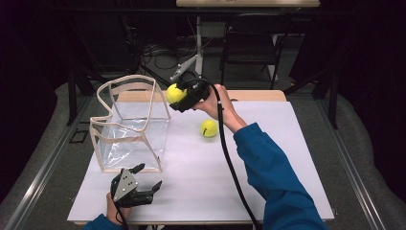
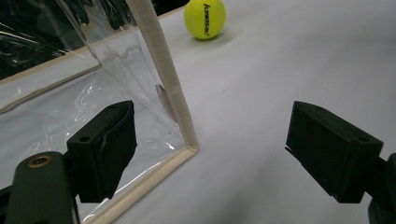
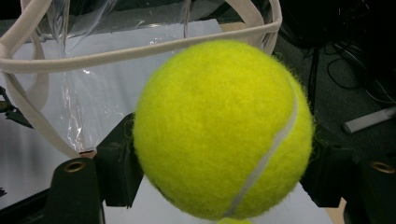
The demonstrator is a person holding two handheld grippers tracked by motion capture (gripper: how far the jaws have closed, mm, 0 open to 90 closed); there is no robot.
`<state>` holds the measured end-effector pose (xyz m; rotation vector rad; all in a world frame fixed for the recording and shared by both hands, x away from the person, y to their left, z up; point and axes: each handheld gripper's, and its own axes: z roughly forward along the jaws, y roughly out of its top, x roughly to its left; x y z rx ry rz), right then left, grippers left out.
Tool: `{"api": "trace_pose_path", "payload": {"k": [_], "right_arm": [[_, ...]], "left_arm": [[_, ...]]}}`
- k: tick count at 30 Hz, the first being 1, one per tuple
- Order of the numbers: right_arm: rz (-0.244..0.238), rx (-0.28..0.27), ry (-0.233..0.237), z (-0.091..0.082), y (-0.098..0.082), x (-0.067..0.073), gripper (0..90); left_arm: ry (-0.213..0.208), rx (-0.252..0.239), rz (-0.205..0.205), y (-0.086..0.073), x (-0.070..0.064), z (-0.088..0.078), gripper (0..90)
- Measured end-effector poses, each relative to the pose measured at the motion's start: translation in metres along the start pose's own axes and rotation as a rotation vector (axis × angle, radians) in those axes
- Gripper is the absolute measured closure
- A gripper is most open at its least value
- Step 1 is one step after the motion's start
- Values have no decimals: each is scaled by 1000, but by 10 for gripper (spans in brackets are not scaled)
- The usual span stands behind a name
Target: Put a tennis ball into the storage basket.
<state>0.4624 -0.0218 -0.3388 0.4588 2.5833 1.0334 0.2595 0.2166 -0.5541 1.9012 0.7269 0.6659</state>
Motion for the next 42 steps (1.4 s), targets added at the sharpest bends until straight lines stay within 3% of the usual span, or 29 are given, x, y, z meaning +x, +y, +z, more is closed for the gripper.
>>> {"api": "trace_pose_path", "payload": {"k": [42], "right_arm": [[-9, 25, 4, 7, 26, -5, 268]], "left_arm": [[1, 0, 8, 1, 1, -1, 160]]}}
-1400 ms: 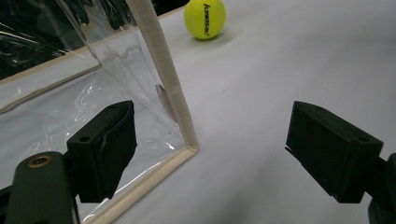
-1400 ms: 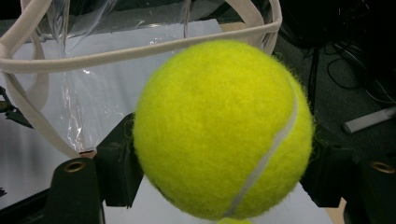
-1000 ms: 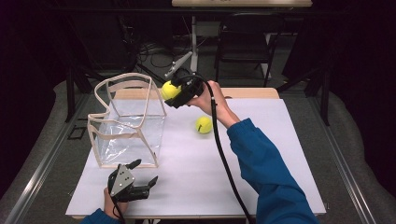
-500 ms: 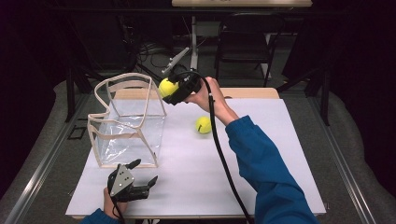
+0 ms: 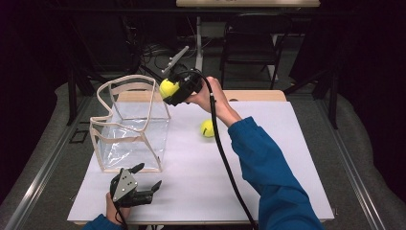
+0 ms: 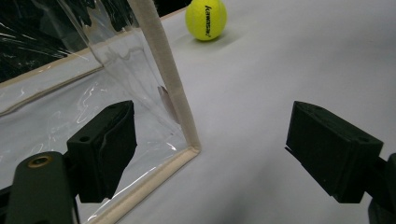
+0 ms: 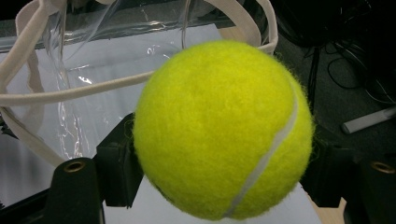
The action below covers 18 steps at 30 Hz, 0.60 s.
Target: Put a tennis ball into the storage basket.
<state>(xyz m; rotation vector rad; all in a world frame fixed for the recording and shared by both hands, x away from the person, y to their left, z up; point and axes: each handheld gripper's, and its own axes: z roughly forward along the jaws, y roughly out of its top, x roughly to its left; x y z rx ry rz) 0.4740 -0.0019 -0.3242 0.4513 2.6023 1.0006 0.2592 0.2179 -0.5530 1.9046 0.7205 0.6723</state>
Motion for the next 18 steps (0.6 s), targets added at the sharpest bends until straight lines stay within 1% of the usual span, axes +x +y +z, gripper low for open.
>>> {"api": "trace_pose_path", "payload": {"k": [5, 6, 18], "right_arm": [[0, 0, 0, 0, 0, 0, 268], [-12, -3, -4, -2, 10, 4, 268], [-27, 1, 3, 3, 20, 7, 267]], "left_arm": [[0, -3, -2, 0, 0, 0, 160], [0, -5, -4, 0, 0, 0, 161], [2, -6, -6, 0, 1, -1, 160]]}}
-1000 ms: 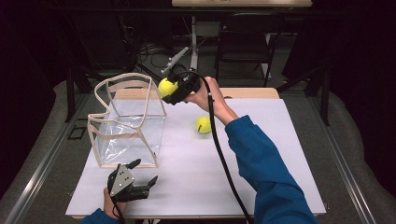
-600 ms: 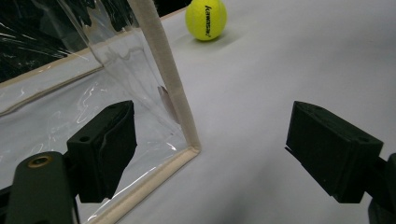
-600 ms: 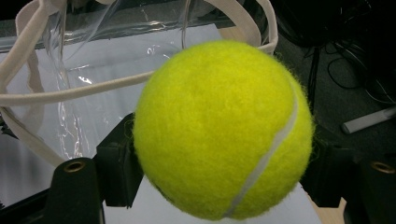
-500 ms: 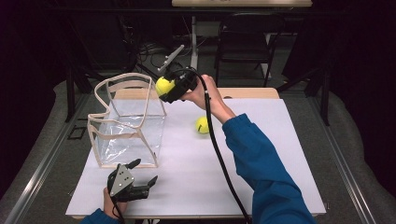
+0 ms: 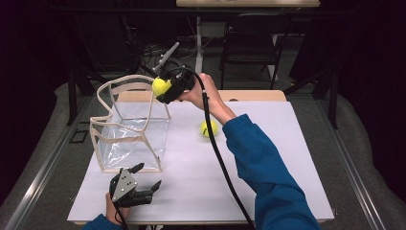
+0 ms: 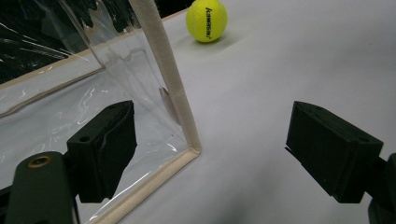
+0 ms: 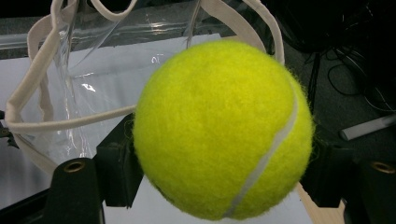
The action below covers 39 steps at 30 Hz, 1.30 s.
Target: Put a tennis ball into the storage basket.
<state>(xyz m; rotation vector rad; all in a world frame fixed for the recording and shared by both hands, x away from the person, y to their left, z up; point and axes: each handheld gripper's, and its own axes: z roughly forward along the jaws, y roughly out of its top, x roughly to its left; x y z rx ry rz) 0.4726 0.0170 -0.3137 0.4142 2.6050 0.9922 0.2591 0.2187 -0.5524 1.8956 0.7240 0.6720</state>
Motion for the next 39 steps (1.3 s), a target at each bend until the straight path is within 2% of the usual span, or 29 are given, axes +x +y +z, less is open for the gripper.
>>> {"api": "trace_pose_path", "payload": {"k": [10, 12, 23, 39], "right_arm": [[-10, -1, 1, 1, 5, 1, 268], [-11, -1, 1, 2, 12, 3, 268], [-18, 4, 5, 8, 19, 3, 268], [-19, 9, 6, 14, 22, 2, 268]], "left_arm": [[-2, -1, 4, 0, 0, -1, 160], [-2, -3, 2, 0, 0, 0, 160], [-5, -5, 0, 0, 0, -1, 160], [-7, -7, -6, 0, 1, 0, 160]]}}
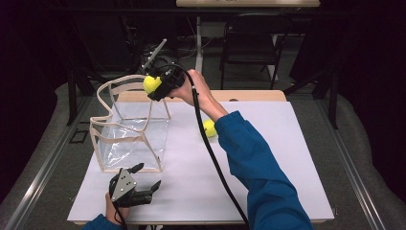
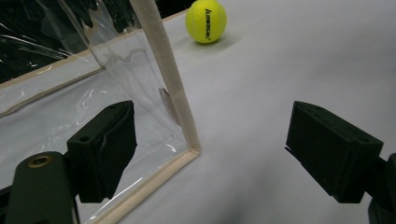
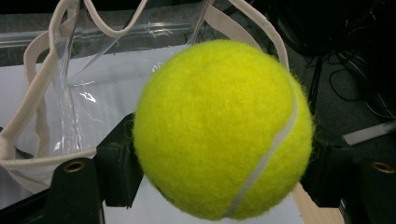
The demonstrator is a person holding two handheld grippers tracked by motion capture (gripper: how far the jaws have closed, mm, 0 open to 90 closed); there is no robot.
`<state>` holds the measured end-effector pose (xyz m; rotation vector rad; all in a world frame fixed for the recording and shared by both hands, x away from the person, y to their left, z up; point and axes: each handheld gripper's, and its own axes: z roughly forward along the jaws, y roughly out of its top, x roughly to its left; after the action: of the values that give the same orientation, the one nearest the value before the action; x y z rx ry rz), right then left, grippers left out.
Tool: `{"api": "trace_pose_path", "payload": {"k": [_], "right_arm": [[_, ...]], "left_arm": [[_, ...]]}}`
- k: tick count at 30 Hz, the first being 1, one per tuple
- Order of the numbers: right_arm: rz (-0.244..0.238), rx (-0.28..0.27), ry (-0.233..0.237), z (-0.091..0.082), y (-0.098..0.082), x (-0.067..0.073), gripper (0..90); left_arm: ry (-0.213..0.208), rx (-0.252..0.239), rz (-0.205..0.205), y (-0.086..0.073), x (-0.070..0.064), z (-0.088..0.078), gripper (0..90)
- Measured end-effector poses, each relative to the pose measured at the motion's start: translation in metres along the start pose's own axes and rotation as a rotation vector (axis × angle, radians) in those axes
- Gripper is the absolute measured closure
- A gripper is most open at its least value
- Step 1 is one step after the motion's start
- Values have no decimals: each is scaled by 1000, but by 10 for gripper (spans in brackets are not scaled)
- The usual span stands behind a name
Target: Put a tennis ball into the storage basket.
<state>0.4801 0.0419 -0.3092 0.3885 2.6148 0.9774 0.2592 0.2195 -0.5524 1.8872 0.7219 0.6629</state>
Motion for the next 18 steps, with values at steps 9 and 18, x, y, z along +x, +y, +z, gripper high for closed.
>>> {"api": "trace_pose_path", "payload": {"k": [9, 18], "right_arm": [[-17, 12, -5, 8, 6, 3, 268], [-30, 14, -9, 12, 14, 8, 267]], "left_arm": [[-4, -3, -5, 0, 0, 0, 160], [-6, -5, -3, 0, 0, -1, 160]]}}
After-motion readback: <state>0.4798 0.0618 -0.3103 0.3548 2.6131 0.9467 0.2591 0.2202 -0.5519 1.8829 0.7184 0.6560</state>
